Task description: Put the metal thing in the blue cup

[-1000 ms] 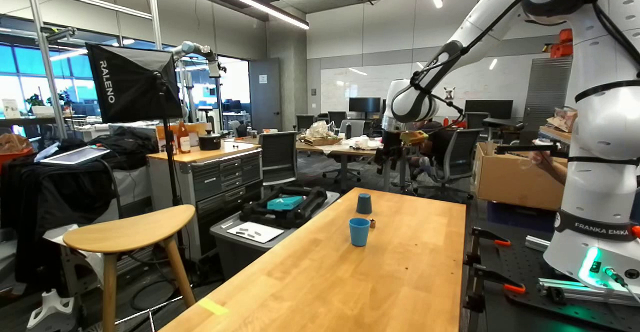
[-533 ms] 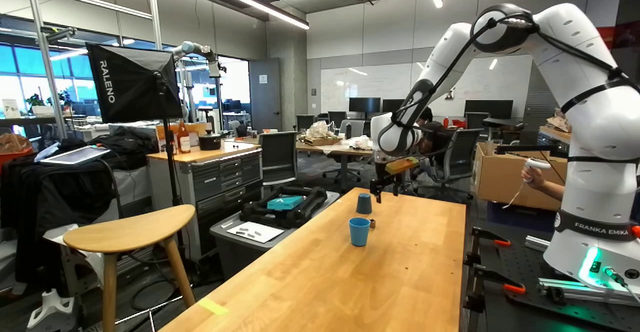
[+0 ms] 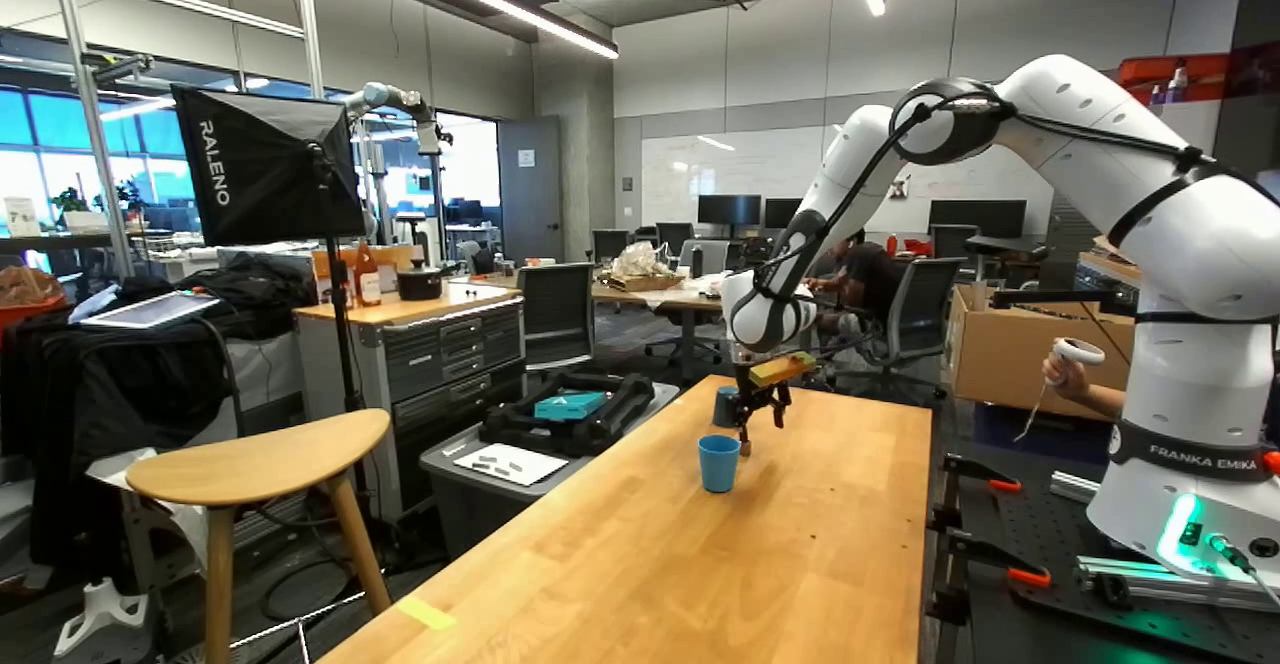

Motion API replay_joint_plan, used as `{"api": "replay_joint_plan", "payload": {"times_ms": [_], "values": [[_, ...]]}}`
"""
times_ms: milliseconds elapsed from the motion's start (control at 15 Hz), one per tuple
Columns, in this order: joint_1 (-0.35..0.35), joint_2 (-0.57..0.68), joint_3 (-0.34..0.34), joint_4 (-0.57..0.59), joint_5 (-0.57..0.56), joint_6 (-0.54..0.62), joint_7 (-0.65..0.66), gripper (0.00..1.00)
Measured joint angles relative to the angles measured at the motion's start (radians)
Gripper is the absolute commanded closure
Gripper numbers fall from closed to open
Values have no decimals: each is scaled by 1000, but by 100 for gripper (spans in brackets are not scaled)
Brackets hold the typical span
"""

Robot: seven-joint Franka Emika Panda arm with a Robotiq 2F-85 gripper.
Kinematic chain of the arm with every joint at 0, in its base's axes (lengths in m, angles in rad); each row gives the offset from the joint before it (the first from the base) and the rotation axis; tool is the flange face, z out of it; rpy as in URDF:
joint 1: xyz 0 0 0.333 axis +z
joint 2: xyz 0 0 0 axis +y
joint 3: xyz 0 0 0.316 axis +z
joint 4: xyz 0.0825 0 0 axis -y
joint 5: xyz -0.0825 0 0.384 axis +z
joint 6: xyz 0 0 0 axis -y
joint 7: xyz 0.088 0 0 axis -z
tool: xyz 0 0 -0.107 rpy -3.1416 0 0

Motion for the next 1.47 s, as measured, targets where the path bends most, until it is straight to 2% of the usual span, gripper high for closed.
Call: {"api": "replay_joint_plan", "payload": {"times_ms": [133, 200, 267, 333, 533, 800, 867, 1200, 1467], "values": [[0, 37, 2, 31, 10, 0, 4, 0], [1, 53, 3, 44, 16, 2, 4, 25], [1, 68, 5, 55, 21, 4, 4, 26], [1, 82, 6, 65, 23, 10, 4, 32], [1, 108, 12, 85, 35, 40, 4, 58], [1, 110, 17, 100, 47, 43, 4, 87], [1, 110, 17, 104, 49, 43, 4, 89], [-6, 96, 18, 105, 57, 42, -19, 88], [-36, -2, 62, 33, 67, 33, -145, 88]]}}
